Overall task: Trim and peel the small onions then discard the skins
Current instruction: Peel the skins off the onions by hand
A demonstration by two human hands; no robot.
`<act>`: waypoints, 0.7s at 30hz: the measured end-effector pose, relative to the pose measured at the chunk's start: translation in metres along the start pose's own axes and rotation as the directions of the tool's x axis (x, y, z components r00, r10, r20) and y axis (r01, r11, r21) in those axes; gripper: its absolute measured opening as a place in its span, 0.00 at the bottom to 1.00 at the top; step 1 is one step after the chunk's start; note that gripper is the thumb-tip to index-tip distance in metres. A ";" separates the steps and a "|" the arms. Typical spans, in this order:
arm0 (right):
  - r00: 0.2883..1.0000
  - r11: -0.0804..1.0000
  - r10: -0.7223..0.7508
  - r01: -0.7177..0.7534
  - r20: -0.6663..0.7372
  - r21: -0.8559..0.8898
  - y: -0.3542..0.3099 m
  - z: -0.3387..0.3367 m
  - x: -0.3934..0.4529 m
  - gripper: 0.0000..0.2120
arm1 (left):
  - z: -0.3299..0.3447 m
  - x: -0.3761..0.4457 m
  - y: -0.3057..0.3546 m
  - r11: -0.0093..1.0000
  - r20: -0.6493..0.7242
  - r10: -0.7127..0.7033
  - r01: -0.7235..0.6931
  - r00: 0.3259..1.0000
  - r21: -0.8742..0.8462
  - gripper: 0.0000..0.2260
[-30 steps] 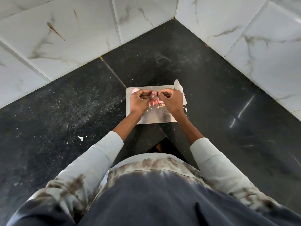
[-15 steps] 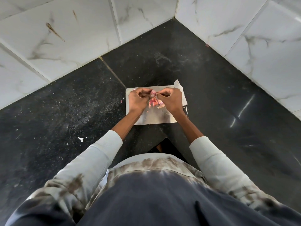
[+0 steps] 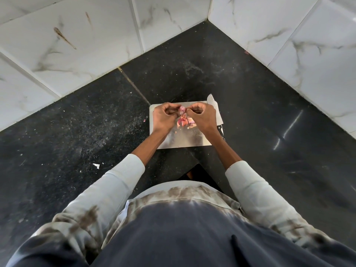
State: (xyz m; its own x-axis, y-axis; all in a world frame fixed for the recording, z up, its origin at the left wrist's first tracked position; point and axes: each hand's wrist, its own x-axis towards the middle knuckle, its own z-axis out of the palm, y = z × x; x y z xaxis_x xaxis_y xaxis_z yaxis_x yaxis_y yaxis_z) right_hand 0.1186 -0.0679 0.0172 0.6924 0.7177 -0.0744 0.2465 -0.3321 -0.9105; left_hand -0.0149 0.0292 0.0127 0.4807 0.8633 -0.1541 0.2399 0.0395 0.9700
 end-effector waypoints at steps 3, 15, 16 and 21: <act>0.999 0.998 -0.038 0.037 0.018 0.053 -0.003 -0.002 -0.001 0.10 | 0.000 0.002 -0.001 1.000 -0.024 0.013 -0.012 1.000 0.023 0.11; 0.999 1.000 0.001 -0.001 -0.053 -0.001 -0.006 0.004 0.002 0.07 | -0.001 0.002 0.000 0.999 -0.043 0.038 -0.037 0.998 0.027 0.11; 0.998 1.000 -0.002 0.001 -0.058 -0.013 -0.006 0.004 0.002 0.07 | -0.001 0.002 0.001 0.999 -0.039 0.035 -0.034 0.999 0.019 0.11; 0.999 1.000 0.017 -0.018 -0.049 -0.010 -0.008 0.001 0.002 0.07 | 0.000 0.002 -0.001 1.000 0.003 0.001 -0.001 1.000 -0.027 0.11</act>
State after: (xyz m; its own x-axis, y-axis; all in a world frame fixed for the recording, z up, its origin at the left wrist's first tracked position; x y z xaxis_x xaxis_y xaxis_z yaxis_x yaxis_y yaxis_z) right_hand 0.1168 -0.0634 0.0234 0.7287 0.6812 -0.0703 0.2405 -0.3507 -0.9051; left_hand -0.0142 0.0314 0.0118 0.4830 0.8620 -0.1540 0.2169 0.0526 0.9748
